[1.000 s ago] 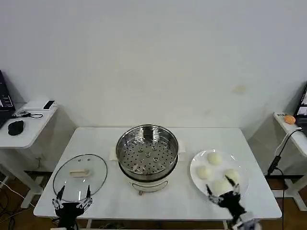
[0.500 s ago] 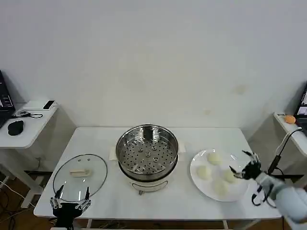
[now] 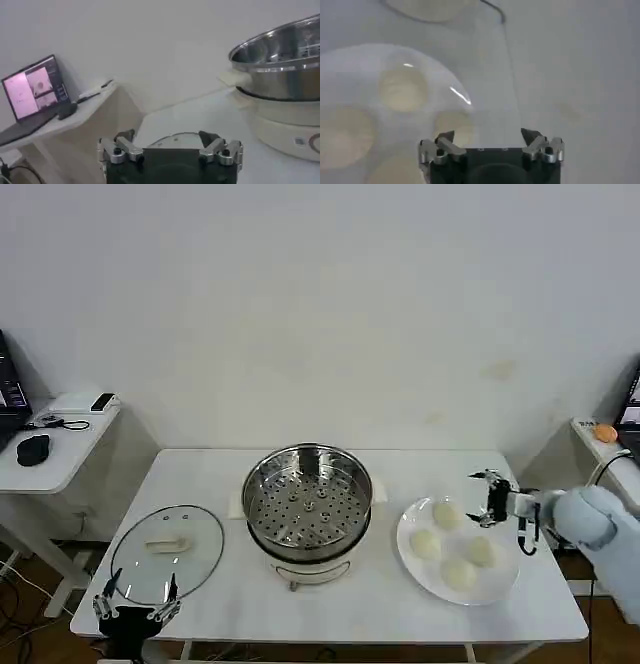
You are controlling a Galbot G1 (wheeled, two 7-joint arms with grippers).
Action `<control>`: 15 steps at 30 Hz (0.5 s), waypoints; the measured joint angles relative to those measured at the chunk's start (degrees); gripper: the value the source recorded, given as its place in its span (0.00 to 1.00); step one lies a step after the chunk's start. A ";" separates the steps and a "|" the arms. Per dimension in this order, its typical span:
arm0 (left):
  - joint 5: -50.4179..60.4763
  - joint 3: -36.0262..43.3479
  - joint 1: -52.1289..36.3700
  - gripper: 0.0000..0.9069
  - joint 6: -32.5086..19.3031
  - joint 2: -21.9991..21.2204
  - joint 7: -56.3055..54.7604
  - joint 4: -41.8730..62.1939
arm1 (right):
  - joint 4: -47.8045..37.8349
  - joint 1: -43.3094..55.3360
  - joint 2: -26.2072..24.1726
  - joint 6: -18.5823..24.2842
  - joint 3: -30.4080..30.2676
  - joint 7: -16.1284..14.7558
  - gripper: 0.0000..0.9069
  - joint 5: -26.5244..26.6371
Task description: Take steamed baozi put them in steamer then cover it.
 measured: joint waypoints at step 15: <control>-0.13 -1.32 -1.83 1.00 0.23 1.26 0.79 0.67 | -10.32 15.22 5.46 -0.98 -21.06 -3.47 1.00 1.44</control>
